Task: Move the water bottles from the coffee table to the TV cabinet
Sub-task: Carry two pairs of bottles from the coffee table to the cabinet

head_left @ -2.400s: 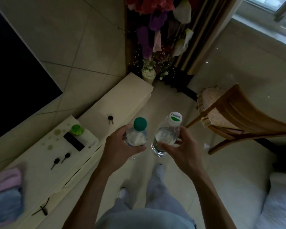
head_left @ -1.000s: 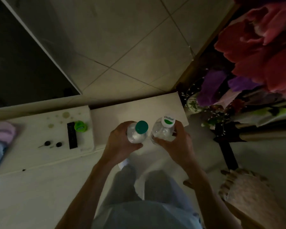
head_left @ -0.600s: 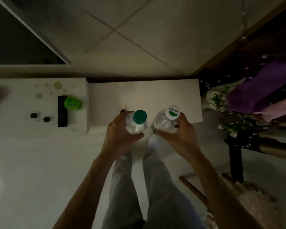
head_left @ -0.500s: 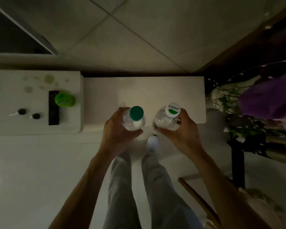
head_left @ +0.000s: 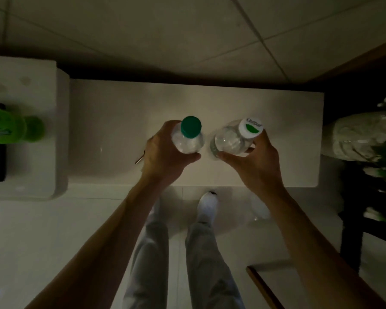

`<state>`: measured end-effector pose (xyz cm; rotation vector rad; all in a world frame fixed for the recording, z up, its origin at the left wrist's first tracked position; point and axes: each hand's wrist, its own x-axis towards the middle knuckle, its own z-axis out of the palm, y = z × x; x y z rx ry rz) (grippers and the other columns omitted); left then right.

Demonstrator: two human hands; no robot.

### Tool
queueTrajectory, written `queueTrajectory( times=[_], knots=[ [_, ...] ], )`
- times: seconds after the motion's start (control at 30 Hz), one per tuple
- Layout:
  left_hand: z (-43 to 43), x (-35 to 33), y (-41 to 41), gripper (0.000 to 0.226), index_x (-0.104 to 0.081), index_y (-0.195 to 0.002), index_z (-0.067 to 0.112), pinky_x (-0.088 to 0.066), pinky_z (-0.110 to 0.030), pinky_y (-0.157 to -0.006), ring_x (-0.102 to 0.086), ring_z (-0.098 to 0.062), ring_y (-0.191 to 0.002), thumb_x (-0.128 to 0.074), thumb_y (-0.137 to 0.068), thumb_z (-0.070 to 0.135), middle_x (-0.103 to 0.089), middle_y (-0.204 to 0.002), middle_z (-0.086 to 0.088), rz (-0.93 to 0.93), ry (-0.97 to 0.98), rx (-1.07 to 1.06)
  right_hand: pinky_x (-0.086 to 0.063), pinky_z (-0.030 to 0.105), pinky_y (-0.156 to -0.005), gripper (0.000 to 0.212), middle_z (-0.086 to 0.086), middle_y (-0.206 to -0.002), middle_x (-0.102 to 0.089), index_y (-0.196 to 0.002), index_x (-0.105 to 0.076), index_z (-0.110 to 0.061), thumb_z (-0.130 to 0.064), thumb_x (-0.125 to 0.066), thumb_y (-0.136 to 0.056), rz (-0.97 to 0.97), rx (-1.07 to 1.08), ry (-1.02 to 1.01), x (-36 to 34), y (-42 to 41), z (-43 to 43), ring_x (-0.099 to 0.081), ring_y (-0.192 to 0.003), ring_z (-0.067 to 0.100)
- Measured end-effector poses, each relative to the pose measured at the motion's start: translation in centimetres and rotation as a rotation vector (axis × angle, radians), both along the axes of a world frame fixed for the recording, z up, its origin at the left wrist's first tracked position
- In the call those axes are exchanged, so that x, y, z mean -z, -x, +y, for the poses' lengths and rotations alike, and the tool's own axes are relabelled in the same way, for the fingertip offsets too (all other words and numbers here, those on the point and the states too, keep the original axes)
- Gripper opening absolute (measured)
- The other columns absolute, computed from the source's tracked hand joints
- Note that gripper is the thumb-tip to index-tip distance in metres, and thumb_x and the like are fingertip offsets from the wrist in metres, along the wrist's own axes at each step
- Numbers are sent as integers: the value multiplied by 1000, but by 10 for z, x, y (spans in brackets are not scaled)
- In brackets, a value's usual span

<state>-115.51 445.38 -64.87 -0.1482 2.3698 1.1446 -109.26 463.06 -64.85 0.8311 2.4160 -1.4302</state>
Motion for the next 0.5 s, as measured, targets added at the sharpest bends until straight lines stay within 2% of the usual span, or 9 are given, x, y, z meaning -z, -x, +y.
queueTrajectory(
  times=[0.13, 0.23, 0.37, 0.5],
  knots=[
    [21, 29, 28, 71, -53, -125, 15, -42, -22, -85, -50, -7, -99, -87, -63, 21, -64, -119, -2, 67, 0, 57, -46, 13, -86, 75, -9, -129, -57, -133, -46, -21, -28, -85, -70, 60, 15, -21, 27, 25, 21, -56, -115, 9],
    [37, 46, 47, 71, -53, -125, 15, -40, -16, -82, -51, -6, -100, -86, -63, 21, -63, -121, -2, 119, -19, 70, -47, 6, -83, 75, -3, -131, -58, -133, -46, -16, -26, -85, -70, 114, 38, -35, 45, 45, 33, -55, -114, 5],
    [54, 62, 67, 75, -54, -126, 15, -47, -20, -85, -56, -11, -104, -88, -60, 27, -61, -121, -2, 214, -29, 94, -43, -1, -80, 74, -10, -123, -56, -131, -47, -13, -26, -86, -70, 174, 66, -59, 63, 65, 38, -53, -111, 1],
    [63, 65, 73, 74, -53, -125, 14, -43, -9, -81, -54, -6, -103, -87, -61, 28, -62, -121, 1, 236, -70, 104, -47, 11, -87, 75, -2, -128, -60, -130, -47, -14, -28, -87, -68, 190, 87, -72, 78, 71, 36, -56, -113, 5]
  ],
)
